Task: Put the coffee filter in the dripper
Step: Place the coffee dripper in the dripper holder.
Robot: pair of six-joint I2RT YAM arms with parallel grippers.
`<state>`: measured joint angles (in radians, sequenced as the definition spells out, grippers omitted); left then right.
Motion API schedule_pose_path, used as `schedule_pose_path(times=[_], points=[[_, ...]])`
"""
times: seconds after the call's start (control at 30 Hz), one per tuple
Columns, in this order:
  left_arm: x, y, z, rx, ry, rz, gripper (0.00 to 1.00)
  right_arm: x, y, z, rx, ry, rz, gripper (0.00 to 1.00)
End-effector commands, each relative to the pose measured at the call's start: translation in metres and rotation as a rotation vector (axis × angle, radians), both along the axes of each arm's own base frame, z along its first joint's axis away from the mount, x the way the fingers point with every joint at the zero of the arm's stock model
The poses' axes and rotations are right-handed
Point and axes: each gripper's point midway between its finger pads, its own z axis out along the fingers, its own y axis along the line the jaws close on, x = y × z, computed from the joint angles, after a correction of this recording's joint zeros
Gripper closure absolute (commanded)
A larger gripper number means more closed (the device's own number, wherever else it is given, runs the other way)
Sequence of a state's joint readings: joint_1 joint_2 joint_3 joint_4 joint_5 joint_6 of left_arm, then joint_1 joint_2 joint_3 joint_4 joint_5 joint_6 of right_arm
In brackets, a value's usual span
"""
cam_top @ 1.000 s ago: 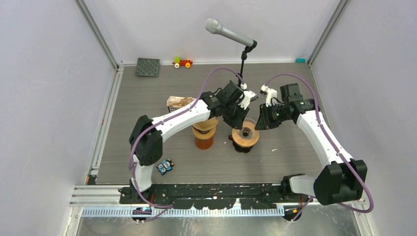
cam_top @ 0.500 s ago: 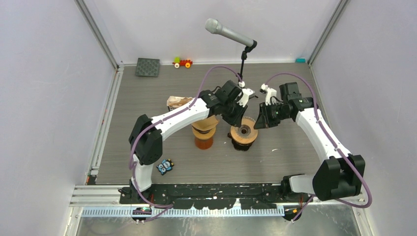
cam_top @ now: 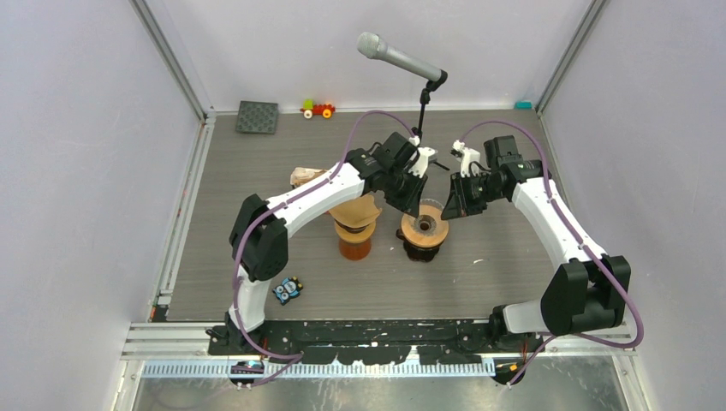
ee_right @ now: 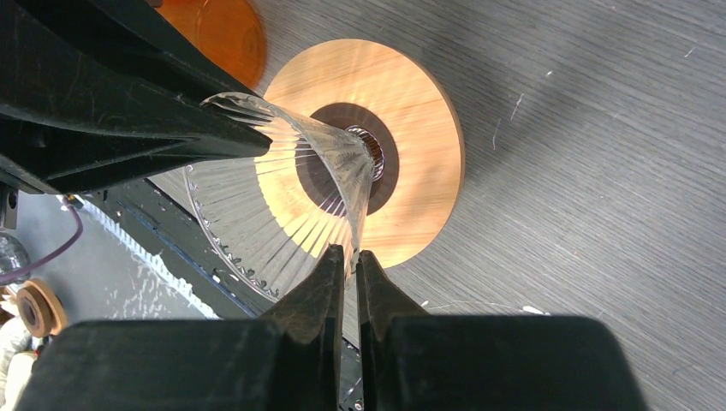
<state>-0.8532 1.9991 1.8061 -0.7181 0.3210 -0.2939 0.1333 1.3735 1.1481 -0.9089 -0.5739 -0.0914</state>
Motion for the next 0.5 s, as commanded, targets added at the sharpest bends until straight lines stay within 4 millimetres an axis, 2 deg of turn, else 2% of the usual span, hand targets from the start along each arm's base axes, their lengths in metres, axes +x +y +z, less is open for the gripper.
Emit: schedule_pose_path(times=[0.0,0.47], points=[[-0.016,-0.003,-0.017,0.020,0.099,-0.028,1.00,0.006,-0.004,0.000,-0.035,-0.029,0.017,0.99],[-0.024,-0.004,0.012,-0.048,0.102,-0.022,1.00,0.002,-0.001,0.020,-0.015,-0.053,0.041,0.99]])
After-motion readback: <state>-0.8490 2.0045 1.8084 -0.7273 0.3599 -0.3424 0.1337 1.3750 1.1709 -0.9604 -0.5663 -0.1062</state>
